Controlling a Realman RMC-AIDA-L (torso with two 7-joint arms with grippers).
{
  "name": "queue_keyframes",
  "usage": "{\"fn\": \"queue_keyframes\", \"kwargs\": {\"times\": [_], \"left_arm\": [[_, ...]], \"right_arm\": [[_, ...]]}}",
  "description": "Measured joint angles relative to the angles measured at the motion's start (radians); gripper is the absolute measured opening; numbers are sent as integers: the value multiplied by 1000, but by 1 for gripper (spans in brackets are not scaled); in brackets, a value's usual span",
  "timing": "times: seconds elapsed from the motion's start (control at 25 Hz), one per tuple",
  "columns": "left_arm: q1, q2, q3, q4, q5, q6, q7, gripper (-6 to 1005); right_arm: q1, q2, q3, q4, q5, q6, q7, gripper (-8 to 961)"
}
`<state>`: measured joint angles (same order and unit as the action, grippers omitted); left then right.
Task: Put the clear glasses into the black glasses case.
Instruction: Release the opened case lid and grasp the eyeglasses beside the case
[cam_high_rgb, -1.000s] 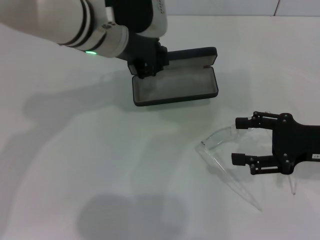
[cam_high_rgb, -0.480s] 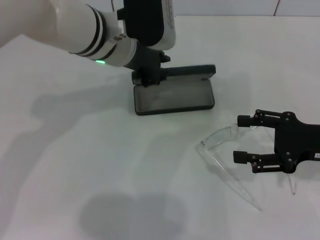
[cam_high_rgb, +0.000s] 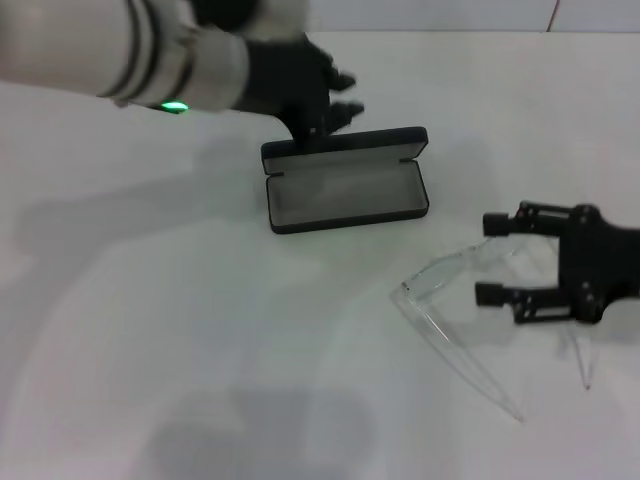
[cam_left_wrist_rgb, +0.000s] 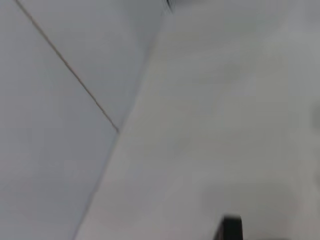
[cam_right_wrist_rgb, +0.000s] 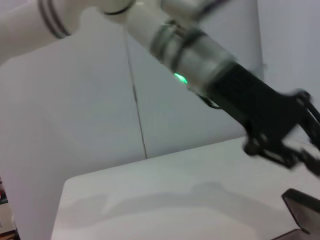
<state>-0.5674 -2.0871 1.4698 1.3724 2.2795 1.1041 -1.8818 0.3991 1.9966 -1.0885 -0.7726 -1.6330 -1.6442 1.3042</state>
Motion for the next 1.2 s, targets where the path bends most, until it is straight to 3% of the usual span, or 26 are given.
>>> {"fn": "queue_keyframes", "kwargs": {"times": [0.04, 0.12, 0.2, 0.4, 0.56, 0.6, 0.72, 0.76, 0.92, 1.08, 1.2], "left_arm": [[49, 1, -74, 51, -114, 65, 7, 258], [70, 2, -108, 67, -163, 96, 14, 263], [122, 4, -186, 66, -334, 189, 60, 269], [201, 2, -369, -130, -690, 377, 150, 282], [231, 2, -433, -309, -823, 507, 280, 293], [237, 2, -439, -341, -839, 528, 313, 350], [274, 1, -441, -458, -896, 624, 493, 521], [284, 1, -441, -480, -899, 640, 525, 556], [324, 2, -451, -549, -905, 670, 599, 695], [333, 2, -471, -598, -905, 672, 621, 900], [330, 3, -474, -609, -906, 673, 627, 900]], "right_arm": [[5, -9, 1, -29, -6, 1, 42, 818], [21, -32, 1, -90, -25, -5, 124, 818], [52, -55, 1, -143, -45, -12, 180, 818], [207, -120, -1, -217, -189, -27, 382, 817], [347, -151, -2, -241, -369, -84, 471, 817], [374, -152, -2, -249, -416, -99, 479, 817], [478, -142, -6, -263, -577, -144, 488, 813], [532, -126, -15, -264, -650, -158, 486, 813], [599, -106, -53, -261, -719, -166, 482, 813], [659, -64, -128, -252, -795, -169, 479, 813], [668, -34, -200, -251, -851, -157, 475, 814]]}}
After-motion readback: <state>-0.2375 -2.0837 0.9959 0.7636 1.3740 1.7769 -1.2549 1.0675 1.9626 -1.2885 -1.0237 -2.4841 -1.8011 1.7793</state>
